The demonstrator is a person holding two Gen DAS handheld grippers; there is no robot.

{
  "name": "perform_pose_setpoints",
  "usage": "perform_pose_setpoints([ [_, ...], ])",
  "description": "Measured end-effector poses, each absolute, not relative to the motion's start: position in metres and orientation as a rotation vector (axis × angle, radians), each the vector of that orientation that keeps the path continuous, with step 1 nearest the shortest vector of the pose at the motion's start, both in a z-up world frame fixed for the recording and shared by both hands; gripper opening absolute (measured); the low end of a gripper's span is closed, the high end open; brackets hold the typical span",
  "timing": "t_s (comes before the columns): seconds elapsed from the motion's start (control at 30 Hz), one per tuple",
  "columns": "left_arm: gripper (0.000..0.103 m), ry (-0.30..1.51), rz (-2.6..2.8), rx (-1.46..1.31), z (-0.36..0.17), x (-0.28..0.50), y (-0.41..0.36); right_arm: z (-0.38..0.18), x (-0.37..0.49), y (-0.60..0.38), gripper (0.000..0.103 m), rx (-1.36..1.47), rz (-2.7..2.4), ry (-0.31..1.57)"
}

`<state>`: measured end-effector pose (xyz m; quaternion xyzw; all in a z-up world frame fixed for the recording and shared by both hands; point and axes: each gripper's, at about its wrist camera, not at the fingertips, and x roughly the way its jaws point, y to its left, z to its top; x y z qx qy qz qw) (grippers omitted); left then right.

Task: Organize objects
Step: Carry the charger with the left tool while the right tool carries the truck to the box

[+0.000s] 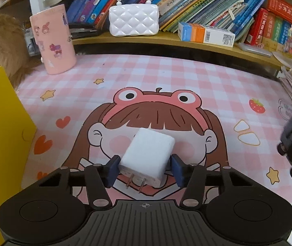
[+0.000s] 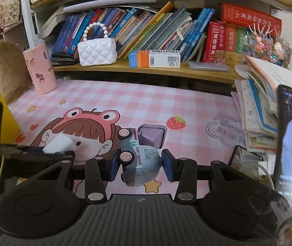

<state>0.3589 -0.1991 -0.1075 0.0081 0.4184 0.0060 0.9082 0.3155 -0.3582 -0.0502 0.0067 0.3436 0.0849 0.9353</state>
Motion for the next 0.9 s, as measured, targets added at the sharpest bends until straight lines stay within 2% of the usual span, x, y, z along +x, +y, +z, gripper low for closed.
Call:
perform_pose_setpoints([
  [0.27, 0.05, 0.844, -0.017, -0.039, -0.083, 0.333, -0.188, -0.051, 0.295, -0.353, 0.041, 0.0, 0.184, 0.722],
  [0.63, 0.05, 0.793, -0.051, -0.17, -0.035, 0.251, -0.159, -0.04, 0.26, -0.337, 0.041, 0.03, 0.231, 0.753],
  [0.9, 0.05, 0.814, -0.06, -0.231, -0.023, 0.197, -0.131, -0.031, 0.221, -0.316, 0.041, 0.019, 0.252, 0.768],
])
